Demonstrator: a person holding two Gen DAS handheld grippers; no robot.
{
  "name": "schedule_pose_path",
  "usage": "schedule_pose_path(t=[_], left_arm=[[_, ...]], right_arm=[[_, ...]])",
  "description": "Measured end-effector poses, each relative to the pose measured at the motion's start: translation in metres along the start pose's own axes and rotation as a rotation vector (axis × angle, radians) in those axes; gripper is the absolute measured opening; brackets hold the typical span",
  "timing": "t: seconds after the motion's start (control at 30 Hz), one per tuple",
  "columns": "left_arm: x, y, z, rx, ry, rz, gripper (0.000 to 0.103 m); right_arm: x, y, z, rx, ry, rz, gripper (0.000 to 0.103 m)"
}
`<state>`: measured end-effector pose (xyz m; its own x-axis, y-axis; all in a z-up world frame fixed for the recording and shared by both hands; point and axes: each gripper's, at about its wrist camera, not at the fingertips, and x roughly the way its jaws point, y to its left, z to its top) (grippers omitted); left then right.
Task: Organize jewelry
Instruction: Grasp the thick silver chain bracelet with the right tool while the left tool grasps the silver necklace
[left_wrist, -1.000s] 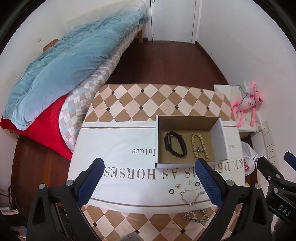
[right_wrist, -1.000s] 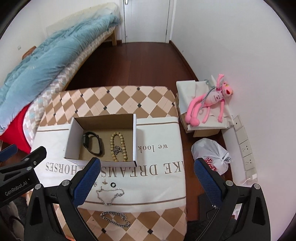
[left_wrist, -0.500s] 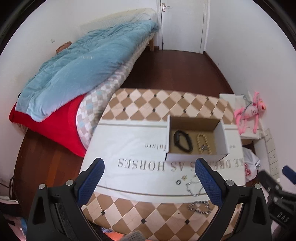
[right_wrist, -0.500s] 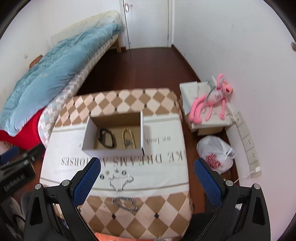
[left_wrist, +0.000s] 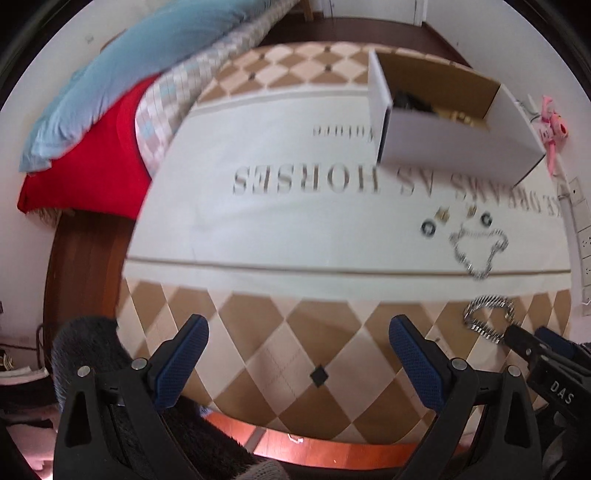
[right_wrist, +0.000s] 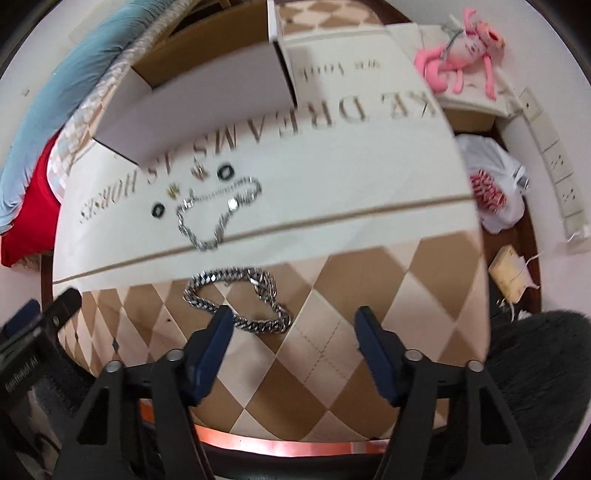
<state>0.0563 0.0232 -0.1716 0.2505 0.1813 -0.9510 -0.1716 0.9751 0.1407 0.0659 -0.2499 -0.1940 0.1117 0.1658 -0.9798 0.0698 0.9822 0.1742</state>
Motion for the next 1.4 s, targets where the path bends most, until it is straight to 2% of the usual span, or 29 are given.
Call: schedule_pose_path(t=[0.1, 0.17, 0.2, 0.23, 0.27, 0.33, 0.43, 0.67, 0.77, 0.87, 0.9, 0.97, 1.03, 1.1, 1.17, 1.2, 1.23, 1.27, 1.33, 1.4], left_arm=[[0.007, 0.000, -0.004, 0.001, 0.020, 0.001, 0.100], [0.009, -0.002, -0.004, 0.003, 0.023, 0.001, 0.100], [0.009, -0.004, -0.003, 0.006, 0.023, 0.001, 0.100], [0.008, -0.006, -0.002, 0.008, 0.024, -0.001, 0.100], [0.008, -0.009, -0.001, 0.011, 0.021, -0.004, 0.100], [0.008, -0.014, 0.002, 0.021, 0.022, -0.013, 0.100], [0.006, -0.026, 0.007, 0.031, 0.021, -0.048, 0.099], [0.024, -0.071, 0.033, 0.030, 0.102, -0.225, 0.099], [0.030, -0.086, 0.041, 0.036, 0.119, -0.244, 0.092], [0.032, -0.100, 0.046, 0.051, 0.117, -0.239, 0.090], [0.032, -0.104, 0.047, 0.059, 0.113, -0.232, 0.088], [0.031, -0.112, 0.046, 0.083, 0.108, -0.218, 0.072], [0.030, -0.118, 0.045, 0.115, 0.093, -0.185, 0.069], [0.024, -0.124, 0.042, 0.134, 0.068, -0.188, 0.057], [0.019, -0.131, 0.040, 0.170, 0.033, -0.166, 0.028], [0.017, -0.134, 0.039, 0.182, 0.028, -0.167, 0.020], [0.015, -0.137, 0.039, 0.193, 0.029, -0.170, 0.006], [0.015, -0.140, 0.040, 0.182, 0.035, -0.200, 0.004], [0.015, -0.138, 0.040, 0.173, 0.041, -0.212, 0.001], [0.022, -0.122, 0.043, 0.150, 0.049, -0.229, 0.001]], right_arm=[[0.003, 0.011, -0.004, -0.041, -0.030, -0.055, 0.055], [0.004, 0.018, -0.004, -0.071, -0.051, -0.107, 0.037], [0.004, 0.022, -0.006, -0.100, -0.068, -0.145, 0.016], [0.003, 0.023, -0.006, -0.112, -0.076, -0.133, 0.006], [0.003, 0.025, -0.008, -0.123, -0.070, -0.114, 0.006], [0.001, 0.028, -0.011, -0.151, -0.088, -0.143, 0.005], [-0.012, 0.010, -0.006, -0.089, -0.133, -0.128, 0.005], [-0.029, -0.033, 0.027, 0.035, -0.173, -0.126, 0.005], [-0.027, -0.041, 0.037, 0.059, -0.174, -0.122, 0.005], [-0.024, -0.051, 0.041, 0.079, -0.174, -0.115, 0.005], [-0.021, -0.054, 0.042, 0.083, -0.173, -0.114, 0.005], [-0.019, -0.055, 0.041, 0.089, -0.170, -0.113, 0.005], [-0.016, -0.056, 0.040, 0.096, -0.164, -0.119, 0.005], [-0.013, -0.059, 0.039, 0.104, -0.154, -0.117, 0.005], [-0.010, -0.061, 0.038, 0.111, -0.148, -0.118, 0.005], [-0.010, -0.061, 0.038, 0.109, -0.149, -0.120, 0.005], [-0.009, -0.060, 0.037, 0.108, -0.148, -0.123, 0.005], [-0.009, -0.060, 0.037, 0.108, -0.148, -0.122, 0.005], [-0.009, -0.060, 0.037, 0.106, -0.146, -0.120, 0.005], [-0.011, -0.058, 0.036, 0.106, -0.147, -0.111, 0.005]])
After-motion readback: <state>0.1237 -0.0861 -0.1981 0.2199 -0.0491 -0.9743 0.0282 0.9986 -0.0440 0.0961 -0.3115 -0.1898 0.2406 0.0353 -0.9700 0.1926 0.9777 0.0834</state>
